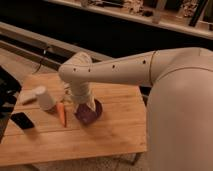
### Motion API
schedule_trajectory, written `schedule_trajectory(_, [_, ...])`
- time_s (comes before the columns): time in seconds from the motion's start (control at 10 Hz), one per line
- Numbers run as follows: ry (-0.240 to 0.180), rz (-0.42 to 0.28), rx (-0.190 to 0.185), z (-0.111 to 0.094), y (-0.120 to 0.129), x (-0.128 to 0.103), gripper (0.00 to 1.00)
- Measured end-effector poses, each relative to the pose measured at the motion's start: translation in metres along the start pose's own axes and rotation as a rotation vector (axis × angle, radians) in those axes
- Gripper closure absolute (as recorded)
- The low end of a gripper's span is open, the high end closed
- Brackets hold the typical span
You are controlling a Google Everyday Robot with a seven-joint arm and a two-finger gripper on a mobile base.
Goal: Place the ceramic cup over the eraser
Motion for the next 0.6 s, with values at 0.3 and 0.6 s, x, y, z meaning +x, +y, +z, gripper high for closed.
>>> schedule_trajectory(0.3, [0.0,0.0,0.0,0.0,0.0,0.0,0.35])
schedule_trajectory(0.6, [-0.002,-0.08,0.016,-0.004,0.015,0.001,0.35])
